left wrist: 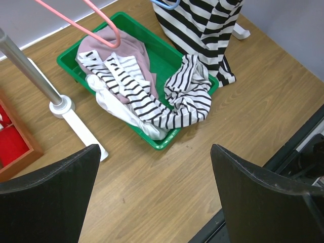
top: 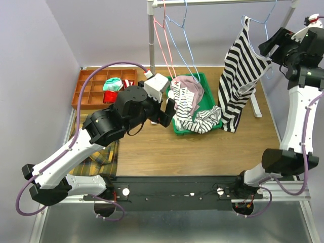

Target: Place the tank top on the hanger

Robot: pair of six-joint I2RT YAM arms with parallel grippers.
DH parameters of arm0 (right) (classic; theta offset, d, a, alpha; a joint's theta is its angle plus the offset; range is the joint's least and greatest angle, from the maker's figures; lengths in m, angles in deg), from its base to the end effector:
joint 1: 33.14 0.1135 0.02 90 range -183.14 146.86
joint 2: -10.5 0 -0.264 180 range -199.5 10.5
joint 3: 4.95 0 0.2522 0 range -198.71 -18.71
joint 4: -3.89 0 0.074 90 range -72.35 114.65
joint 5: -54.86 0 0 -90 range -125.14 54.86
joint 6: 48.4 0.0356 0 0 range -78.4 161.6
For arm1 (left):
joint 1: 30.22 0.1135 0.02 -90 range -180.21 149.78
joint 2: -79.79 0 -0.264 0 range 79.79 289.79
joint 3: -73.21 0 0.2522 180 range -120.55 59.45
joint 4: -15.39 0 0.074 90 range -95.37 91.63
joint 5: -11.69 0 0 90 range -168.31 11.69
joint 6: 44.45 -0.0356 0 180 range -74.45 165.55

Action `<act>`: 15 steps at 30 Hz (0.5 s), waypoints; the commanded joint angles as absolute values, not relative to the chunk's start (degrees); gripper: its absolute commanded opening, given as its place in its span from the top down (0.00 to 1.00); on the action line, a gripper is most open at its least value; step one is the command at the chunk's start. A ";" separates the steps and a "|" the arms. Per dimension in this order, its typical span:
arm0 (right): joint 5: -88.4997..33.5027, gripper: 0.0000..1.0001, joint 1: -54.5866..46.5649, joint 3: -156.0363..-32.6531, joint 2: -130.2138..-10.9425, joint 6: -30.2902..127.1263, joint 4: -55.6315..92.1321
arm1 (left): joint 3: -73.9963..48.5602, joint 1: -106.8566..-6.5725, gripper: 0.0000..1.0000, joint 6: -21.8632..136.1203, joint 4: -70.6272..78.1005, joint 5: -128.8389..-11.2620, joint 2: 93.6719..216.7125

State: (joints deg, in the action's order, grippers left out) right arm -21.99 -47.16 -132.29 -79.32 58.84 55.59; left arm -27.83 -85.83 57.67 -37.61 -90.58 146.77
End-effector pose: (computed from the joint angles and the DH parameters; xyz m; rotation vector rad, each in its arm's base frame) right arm 0.3169 -0.0708 0.5045 0.3314 1.7882 0.2483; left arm 0.1354 -0.1844 0.4624 0.5784 1.8505 -0.5967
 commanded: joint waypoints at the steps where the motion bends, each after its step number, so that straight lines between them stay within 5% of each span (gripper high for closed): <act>1: -21.01 0.07 -46.94 -135.08 -72.30 61.55 59.41 | -27.04 -85.32 0.01 59.87 -37.04 -93.34 146.85; 7: -27.81 0.00 -34.05 -126.65 -66.50 63.75 56.07 | -22.30 -82.61 0.01 63.73 -36.69 -94.93 145.27; 11: -43.02 0.00 -10.80 -119.62 -65.87 64.19 55.01 | -17.64 -80.49 0.01 67.34 -35.99 -94.66 144.04; 15: -50.60 0.00 -1.33 -106.63 -62.20 67.35 49.84 | -11.05 -79.96 0.01 70.76 -33.62 -98.17 140.70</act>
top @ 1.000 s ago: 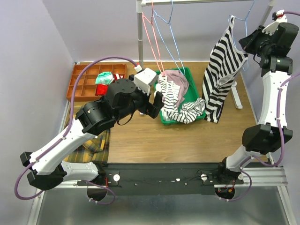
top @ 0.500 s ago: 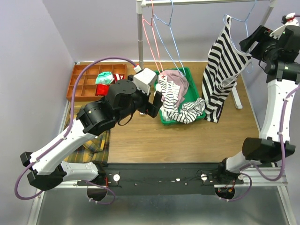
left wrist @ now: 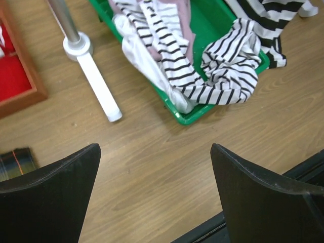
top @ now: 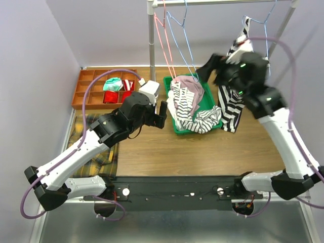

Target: Place the tank top on the hanger

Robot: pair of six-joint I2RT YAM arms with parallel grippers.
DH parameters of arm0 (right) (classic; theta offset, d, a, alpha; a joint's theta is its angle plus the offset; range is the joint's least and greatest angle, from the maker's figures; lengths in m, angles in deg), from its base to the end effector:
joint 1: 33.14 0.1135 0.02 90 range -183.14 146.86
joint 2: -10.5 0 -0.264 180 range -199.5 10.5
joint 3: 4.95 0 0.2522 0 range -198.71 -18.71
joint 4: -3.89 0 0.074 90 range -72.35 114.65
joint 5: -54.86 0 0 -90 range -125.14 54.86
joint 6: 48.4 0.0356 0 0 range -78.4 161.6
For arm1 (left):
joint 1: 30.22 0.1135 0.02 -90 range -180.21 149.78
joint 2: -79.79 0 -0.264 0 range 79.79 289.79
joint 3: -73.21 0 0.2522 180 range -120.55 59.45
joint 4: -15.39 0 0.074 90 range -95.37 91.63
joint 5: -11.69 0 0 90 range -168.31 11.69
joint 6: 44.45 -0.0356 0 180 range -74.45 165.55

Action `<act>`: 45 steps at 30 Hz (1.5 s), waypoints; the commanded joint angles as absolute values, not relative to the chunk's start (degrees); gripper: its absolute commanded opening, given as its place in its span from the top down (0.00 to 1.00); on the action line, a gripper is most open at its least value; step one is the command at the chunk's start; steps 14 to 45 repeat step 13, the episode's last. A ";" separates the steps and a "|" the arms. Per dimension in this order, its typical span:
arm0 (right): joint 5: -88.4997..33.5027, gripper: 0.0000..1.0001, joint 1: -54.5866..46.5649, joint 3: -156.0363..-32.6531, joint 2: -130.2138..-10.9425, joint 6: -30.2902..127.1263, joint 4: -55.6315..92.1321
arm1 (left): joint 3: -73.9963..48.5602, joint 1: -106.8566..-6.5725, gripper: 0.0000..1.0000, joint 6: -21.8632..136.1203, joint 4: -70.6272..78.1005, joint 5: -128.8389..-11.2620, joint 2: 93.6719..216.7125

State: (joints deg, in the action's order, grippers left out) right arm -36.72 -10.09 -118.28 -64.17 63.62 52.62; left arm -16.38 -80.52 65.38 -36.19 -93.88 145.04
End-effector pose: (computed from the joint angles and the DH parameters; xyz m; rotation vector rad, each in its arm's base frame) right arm 0.2351 0.0990 0.5065 0.0046 1.7787 0.5486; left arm 0.1578 -0.1751 0.4076 0.3748 2.0286 -0.4903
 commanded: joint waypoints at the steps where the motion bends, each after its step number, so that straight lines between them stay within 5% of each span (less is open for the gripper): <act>1: -52.00 0.00 -0.19 -100.08 -59.49 68.05 47.65 | -8.08 -79.87 0.01 71.38 -32.39 -98.26 139.39; 13: -51.57 0.00 2.02 -71.63 -46.19 74.65 40.51 | 4.34 -79.70 0.01 78.86 -27.73 -103.01 138.15; 45: -51.57 0.00 2.02 -71.63 -46.19 74.65 40.51 | 4.34 -79.70 0.01 78.86 -27.73 -103.01 138.15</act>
